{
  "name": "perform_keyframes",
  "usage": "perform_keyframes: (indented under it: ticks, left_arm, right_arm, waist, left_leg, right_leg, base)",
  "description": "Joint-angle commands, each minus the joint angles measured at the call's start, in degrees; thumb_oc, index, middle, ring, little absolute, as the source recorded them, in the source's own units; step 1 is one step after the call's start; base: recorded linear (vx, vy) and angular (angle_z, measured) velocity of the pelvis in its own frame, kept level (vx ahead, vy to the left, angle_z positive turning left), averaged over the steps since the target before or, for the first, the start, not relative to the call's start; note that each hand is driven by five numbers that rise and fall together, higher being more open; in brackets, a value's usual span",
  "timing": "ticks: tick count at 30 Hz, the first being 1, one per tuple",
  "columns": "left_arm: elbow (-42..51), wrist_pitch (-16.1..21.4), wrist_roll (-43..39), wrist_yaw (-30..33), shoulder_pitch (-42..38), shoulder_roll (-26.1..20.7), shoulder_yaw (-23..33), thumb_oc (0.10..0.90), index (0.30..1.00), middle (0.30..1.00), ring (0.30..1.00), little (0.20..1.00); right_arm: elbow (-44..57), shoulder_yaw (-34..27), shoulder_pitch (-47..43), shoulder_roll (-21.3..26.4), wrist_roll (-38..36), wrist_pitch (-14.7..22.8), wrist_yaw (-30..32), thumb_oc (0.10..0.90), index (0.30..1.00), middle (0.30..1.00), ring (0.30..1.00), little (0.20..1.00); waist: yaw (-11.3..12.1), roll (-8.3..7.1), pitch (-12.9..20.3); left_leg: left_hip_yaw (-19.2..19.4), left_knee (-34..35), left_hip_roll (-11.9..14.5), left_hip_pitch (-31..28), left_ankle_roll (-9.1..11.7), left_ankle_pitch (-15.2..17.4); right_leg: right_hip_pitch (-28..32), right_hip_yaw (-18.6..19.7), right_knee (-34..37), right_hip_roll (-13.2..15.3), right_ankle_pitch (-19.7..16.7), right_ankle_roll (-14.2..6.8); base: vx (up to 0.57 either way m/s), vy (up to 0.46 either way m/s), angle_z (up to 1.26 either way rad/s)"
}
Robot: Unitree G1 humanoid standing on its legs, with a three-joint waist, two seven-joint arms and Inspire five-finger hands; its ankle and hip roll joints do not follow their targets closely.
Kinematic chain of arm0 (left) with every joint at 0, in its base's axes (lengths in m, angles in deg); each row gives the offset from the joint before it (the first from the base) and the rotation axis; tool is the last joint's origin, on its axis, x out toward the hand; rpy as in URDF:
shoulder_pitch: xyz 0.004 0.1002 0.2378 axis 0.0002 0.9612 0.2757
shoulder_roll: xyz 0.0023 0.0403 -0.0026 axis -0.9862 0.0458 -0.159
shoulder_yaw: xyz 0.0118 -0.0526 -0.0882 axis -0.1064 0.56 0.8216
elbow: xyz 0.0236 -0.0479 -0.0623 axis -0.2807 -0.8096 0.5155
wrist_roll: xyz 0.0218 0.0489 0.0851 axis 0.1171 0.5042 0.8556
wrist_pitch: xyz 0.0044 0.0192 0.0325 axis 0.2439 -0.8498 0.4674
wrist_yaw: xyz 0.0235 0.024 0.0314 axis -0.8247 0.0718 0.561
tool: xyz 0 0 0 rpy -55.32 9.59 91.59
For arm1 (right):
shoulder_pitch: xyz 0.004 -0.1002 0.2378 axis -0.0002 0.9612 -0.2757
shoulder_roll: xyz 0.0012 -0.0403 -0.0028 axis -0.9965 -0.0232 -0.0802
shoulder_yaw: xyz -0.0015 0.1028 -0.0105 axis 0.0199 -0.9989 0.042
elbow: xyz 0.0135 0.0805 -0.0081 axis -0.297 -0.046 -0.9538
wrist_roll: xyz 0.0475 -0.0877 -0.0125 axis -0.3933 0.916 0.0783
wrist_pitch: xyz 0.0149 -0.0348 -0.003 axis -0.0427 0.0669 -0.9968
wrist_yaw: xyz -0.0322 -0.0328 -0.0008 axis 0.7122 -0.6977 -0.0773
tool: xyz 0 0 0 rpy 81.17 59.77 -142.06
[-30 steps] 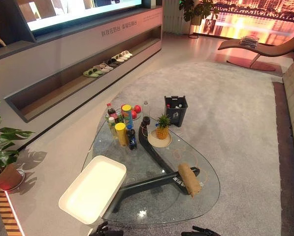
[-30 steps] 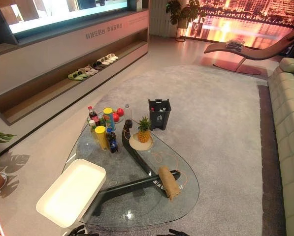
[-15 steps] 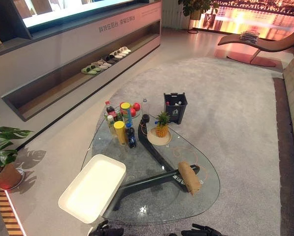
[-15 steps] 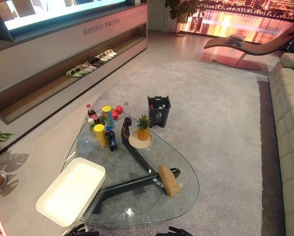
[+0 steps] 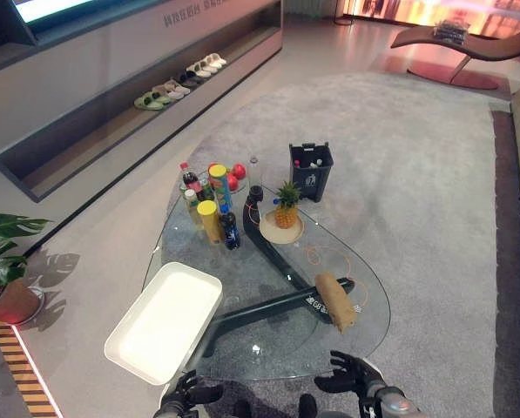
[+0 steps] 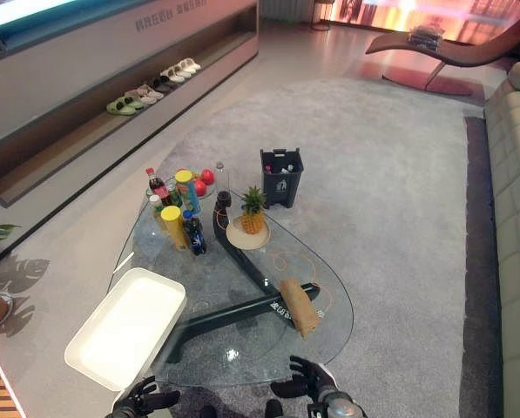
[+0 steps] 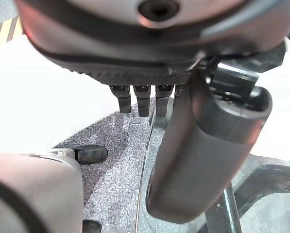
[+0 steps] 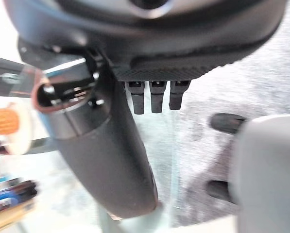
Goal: Wipe the table with a cloth and put it in the basket.
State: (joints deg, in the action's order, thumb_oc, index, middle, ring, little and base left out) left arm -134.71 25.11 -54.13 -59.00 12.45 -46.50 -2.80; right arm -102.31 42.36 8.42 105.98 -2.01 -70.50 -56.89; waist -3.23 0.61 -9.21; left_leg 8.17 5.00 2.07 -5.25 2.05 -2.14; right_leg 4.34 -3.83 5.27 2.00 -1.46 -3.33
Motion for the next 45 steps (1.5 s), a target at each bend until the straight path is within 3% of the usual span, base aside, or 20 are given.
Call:
perform_keyframes:
  ticks: [1,6,11,15,24,34,45]
  left_arm:
    - [1.18,0.63,-0.24,1.76,-3.09,-3.33,-1.78,0.800,0.900,0.900,0.900,0.900]
    - [4.19,-0.27,-0.73,3.89,-4.50,-3.52,-3.55,0.800,0.900,0.900,0.900,0.900]
    - [6.13,-2.34,-0.51,8.58,-8.47,-3.64,-6.27,0.800,0.900,0.900,0.900,0.900]
    - [6.40,-1.94,-1.24,9.63,-10.59,-3.36,-7.03,0.800,0.900,0.900,0.900,0.900]
    - [5.82,-0.78,-2.05,11.58,-15.60,-2.15,-8.11,0.800,0.900,0.900,0.900,0.900]
    - [6.03,-0.40,-4.05,13.41,-20.09,-0.54,-9.00,0.800,0.900,0.900,0.900,0.900]
    - [8.13,-1.97,-7.25,16.40,-24.07,0.75,-10.10,0.800,0.900,0.900,0.900,0.900]
  right_arm:
    - [8.76,0.84,-3.57,2.94,-1.56,5.33,4.31,0.800,0.900,0.900,0.900,0.900]
    - [16.53,0.40,-6.23,4.91,0.08,7.82,11.38,0.800,0.900,0.900,0.900,0.900]
    - [23.21,-1.22,-10.26,6.44,3.43,10.53,22.91,0.800,0.900,0.900,0.900,0.900]
    - [26.21,-2.30,-12.73,7.47,6.49,11.34,31.16,0.800,0.900,0.900,0.900,0.900]
    - [28.18,-3.72,-20.61,9.30,10.71,7.36,43.75,0.800,0.900,0.900,0.900,0.900]
    - [28.39,-2.51,-29.05,7.41,8.58,3.68,51.75,0.800,0.900,0.900,0.900,0.900]
    - [28.29,-1.14,-34.81,7.10,6.78,0.63,53.36,0.800,0.900,0.900,0.900,0.900]
  waist:
    - [-0.29,-1.12,-2.64]
    - [-0.71,-0.75,-6.04]
    - [-1.36,-0.27,-11.29]
    - [-1.31,-0.31,-14.28]
    - [-1.06,0.22,-19.89]
    - [-0.85,0.68,-20.58]
    - [-1.07,1.12,-20.58]
  left_leg:
    - [-0.87,-0.63,-1.71,0.40,-0.85,4.04]
    - [-0.72,-3.18,-1.90,3.85,-1.22,4.21]
    - [-0.89,-5.62,-2.49,9.17,-1.60,3.59]
    - [-0.93,-7.55,-3.35,12.21,-1.83,3.90]
    - [-1.50,-12.63,-4.97,19.19,-1.76,4.69]
    - [-1.39,-17.23,-5.87,29.82,-1.79,4.62]
    - [-1.09,-20.60,-5.84,39.52,-1.52,3.84]
  right_leg:
    - [-0.64,-2.30,-0.70,2.04,0.80,-2.29]
    - [-4.29,-1.51,-3.76,1.68,1.57,-1.72]
    - [-9.91,-0.58,-7.86,0.95,2.38,-1.06]
    - [-12.21,-0.39,-8.41,0.97,2.12,-0.85]
    - [-18.31,-0.17,-11.48,1.29,1.91,-0.59]
    - [-29.52,0.26,-16.03,1.05,1.89,-0.25]
    - [-40.04,0.48,-20.40,0.48,1.63,-0.21]
  base:
    - [-0.03,0.010,-0.04]
    - [-0.09,0.018,-0.10]
    - [-0.14,0.027,-0.02]
    - [-0.09,-0.004,0.01]
    - [-0.08,0.017,0.02]
    - [-0.01,0.009,0.00]
    - [0.02,0.024,0.01]
